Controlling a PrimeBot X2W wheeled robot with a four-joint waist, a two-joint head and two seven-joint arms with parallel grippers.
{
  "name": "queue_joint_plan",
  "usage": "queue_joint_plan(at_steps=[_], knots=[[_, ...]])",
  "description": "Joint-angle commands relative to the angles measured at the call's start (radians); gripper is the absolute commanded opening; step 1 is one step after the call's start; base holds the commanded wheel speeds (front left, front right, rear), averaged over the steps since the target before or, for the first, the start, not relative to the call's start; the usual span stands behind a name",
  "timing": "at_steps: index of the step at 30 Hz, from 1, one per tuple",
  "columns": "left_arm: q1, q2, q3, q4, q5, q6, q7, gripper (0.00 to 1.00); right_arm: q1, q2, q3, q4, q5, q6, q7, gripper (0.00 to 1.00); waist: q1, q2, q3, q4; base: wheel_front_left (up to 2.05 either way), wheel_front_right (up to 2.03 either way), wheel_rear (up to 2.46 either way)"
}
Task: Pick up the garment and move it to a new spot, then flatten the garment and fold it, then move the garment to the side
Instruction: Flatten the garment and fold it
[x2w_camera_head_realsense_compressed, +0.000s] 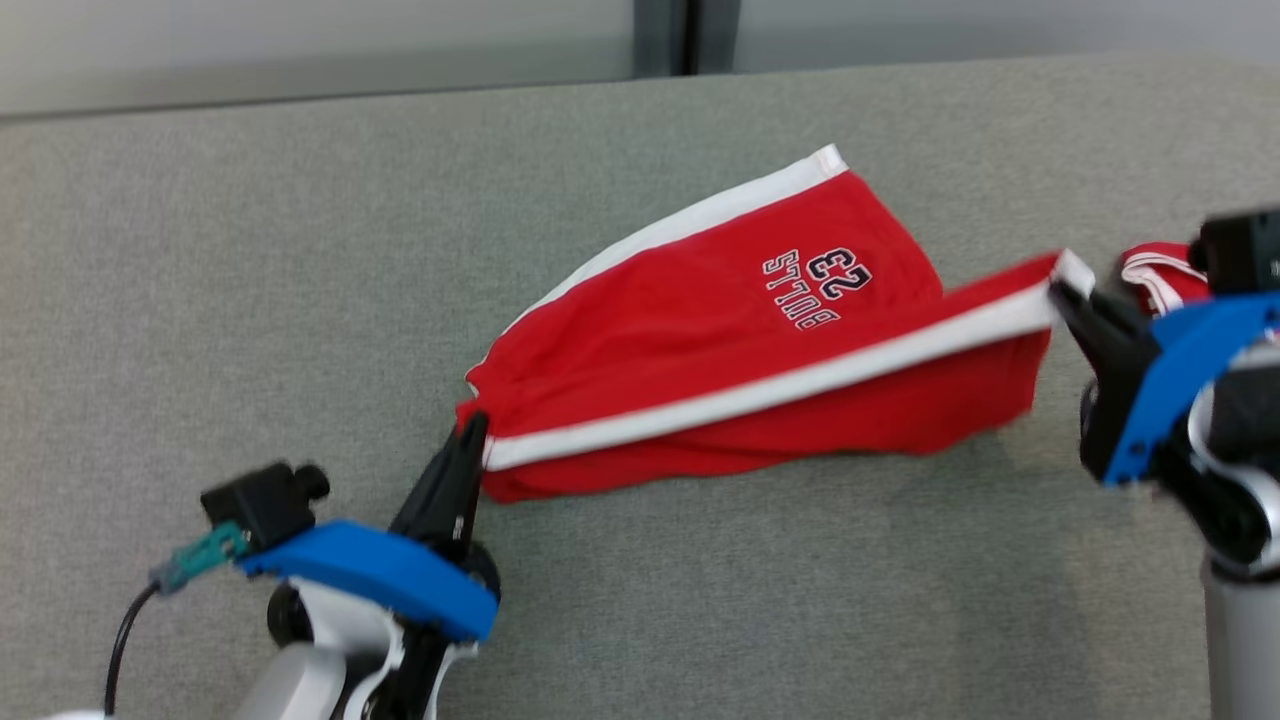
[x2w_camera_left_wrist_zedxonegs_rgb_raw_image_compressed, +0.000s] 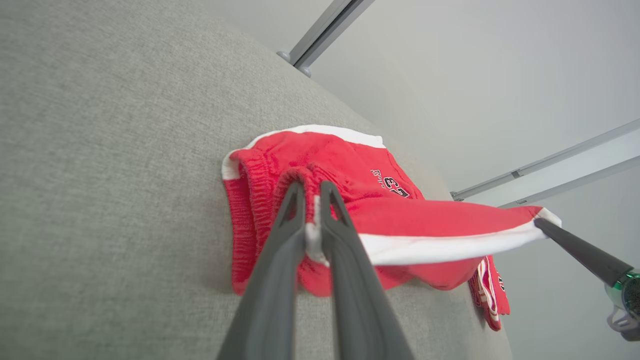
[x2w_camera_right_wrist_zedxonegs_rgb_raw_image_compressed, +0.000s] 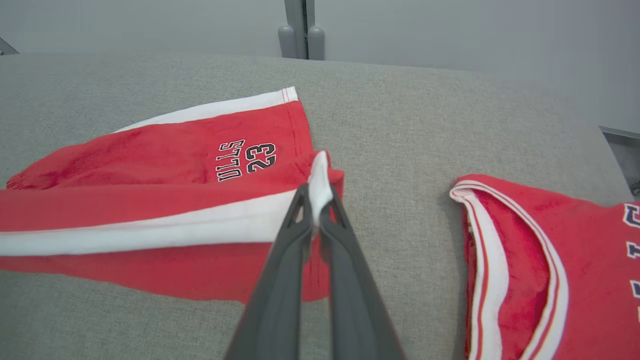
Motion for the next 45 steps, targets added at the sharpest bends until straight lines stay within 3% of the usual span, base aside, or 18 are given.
queue_joint_plan(at_steps=[1,9,16,17,18,19,20,26,33,41,45], knots=[[-0.046,-0.01,0.011,0.023,0.0,0.003,-0.006,0.0,-0.057,-0.013,0.011,0.037,0.004,0.0,-0.012,0.0,-0.0002,0.0,0.034,0.027,0.0,0.0,0.0],[-0.258,-0.095,0.022,0.19,-0.004,-0.01,-0.018,0.0,-0.352,-0.064,0.101,0.311,0.021,0.0,-0.096,0.0,-0.0002,0.0,0.142,0.085,0.0,0.0,0.0],[-0.345,-0.143,0.012,0.302,-0.004,-0.033,-0.03,0.0,-0.495,-0.075,0.146,0.507,0.03,0.0,-0.193,0.0,-0.0002,0.0,0.189,0.119,0.0,0.0,0.0],[-0.35,-0.148,0.007,0.313,-0.008,-0.043,-0.026,0.0,-0.509,-0.076,0.151,0.532,0.032,0.0,-0.207,0.26,-0.0002,0.0,0.191,0.123,0.0,0.0,0.0],[-0.352,-0.151,0.004,0.323,-0.013,-0.05,-0.023,0.16,-0.517,-0.076,0.156,0.555,0.032,0.0,-0.219,0.8,-0.0002,0.0,0.192,0.125,0.0,0.0,0.0],[-0.354,-0.153,0.0,0.332,-0.016,-0.057,-0.023,0.69,-0.527,-0.076,0.158,0.576,0.032,0.0,-0.235,1.0,-0.0002,0.0,0.191,0.127,0.0,0.0,0.0],[-0.354,-0.157,0.0,0.341,-0.019,-0.064,-0.029,1.0,-0.536,-0.076,0.156,0.595,0.033,0.0,-0.254,1.0,-0.0002,0.0,0.189,0.13,0.0,0.0,0.0],[-0.341,-0.16,0.008,0.364,-0.018,-0.107,-0.076,1.0,-0.544,-0.079,0.157,0.691,0.047,0.0,-0.341,1.0,-0.0002,0.0,0.152,0.133,0.0,0.0,0.0],[-0.3,-0.105,0.026,0.368,0.062,-0.153,-0.226,1.0,-0.479,-0.102,0.165,0.743,0.086,0.0,-0.381,1.0,-0.0002,0.0,0.081,0.128,0.0,0.0,0.0],[-0.311,-0.004,0.014,0.41,0.314,-0.147,-0.31,1.0,-0.415,-0.108,0.15,0.776,0.119,0.0,-0.372,1.0,-0.0002,0.0,0.056,0.125,0.0,0.0,0.0],[-0.324,-0.001,0.047,0.396,0.412,-0.136,-0.313,1.0,-0.427,-0.095,0.143,0.788,0.123,0.0,-0.37,1.0,-0.0002,0.0,0.081,0.128,0.0,0.0,0.0]])
